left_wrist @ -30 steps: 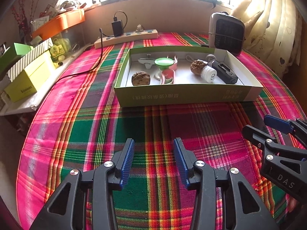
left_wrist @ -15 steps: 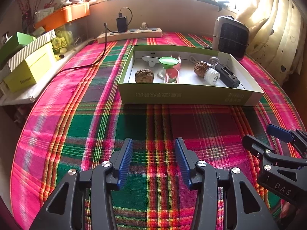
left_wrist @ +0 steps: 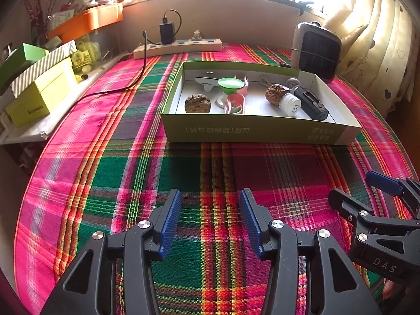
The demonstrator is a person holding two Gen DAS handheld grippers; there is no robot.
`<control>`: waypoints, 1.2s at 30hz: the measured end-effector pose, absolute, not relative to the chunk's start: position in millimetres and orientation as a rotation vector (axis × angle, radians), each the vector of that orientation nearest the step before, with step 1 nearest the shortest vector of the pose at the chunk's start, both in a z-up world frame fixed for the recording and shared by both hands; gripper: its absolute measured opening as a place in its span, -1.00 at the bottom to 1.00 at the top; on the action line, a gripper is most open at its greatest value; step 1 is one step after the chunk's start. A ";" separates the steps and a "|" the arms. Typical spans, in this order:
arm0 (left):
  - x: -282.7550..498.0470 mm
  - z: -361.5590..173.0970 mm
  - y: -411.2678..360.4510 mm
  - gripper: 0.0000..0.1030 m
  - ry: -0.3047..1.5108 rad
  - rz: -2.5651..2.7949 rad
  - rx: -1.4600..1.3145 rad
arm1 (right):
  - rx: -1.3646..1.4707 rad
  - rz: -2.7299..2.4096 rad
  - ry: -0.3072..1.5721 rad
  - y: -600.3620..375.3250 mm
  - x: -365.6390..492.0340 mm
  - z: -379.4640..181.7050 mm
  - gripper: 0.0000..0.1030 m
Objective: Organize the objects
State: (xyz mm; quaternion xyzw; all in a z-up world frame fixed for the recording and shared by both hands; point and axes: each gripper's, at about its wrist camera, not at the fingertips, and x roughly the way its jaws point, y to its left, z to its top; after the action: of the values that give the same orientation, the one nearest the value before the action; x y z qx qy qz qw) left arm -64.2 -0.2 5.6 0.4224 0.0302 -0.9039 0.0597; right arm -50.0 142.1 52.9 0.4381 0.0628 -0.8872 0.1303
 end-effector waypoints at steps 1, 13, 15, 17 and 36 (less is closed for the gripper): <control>-64.1 5.7 -0.6 -0.12 0.091 -2.737 1.279 | 1.273 -2.578 0.182 142.4 -50.1 52.8 0.56; -64.1 6.0 -0.8 -0.10 0.093 -2.737 1.278 | 1.276 -2.580 0.179 142.4 -49.6 52.9 0.57; -64.1 6.0 -0.7 -0.10 0.093 -2.737 1.277 | 1.276 -2.580 0.179 142.2 -49.5 52.9 0.57; -64.1 5.9 -0.9 -0.10 0.093 -2.737 1.277 | 1.276 -2.580 0.179 142.3 -49.5 52.8 0.57; -63.9 5.9 -0.8 -0.10 0.094 -2.737 1.276 | 1.276 -2.581 0.179 142.1 -49.3 52.8 0.57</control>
State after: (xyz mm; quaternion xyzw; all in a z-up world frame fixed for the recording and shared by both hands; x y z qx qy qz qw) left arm -63.9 -0.8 5.9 0.4215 0.0310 -0.9043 0.0603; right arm -49.3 142.1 52.8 0.4386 0.0615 -0.8873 0.1283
